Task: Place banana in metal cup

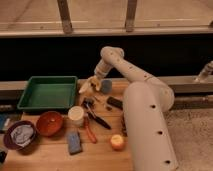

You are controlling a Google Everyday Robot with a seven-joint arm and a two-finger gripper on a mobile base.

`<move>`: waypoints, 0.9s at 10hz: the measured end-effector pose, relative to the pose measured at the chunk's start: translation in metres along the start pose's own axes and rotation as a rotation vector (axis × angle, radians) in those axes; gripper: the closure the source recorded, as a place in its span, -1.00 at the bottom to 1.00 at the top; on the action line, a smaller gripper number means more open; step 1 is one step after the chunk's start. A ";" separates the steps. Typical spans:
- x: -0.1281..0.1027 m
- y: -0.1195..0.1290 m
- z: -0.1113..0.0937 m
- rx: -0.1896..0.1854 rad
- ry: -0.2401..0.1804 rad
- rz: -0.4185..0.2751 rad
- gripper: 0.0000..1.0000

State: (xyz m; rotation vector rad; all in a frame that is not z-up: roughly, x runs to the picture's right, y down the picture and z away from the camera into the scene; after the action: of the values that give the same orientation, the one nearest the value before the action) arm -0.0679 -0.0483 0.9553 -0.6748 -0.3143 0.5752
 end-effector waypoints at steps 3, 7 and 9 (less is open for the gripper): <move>-0.001 -0.009 0.001 0.021 -0.020 0.004 0.18; -0.006 -0.006 -0.002 0.035 -0.031 -0.021 -0.55; -0.003 -0.006 -0.003 0.041 -0.028 -0.025 -0.57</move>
State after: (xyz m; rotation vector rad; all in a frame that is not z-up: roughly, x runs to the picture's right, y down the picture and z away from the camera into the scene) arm -0.0669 -0.0558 0.9568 -0.6234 -0.3360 0.5666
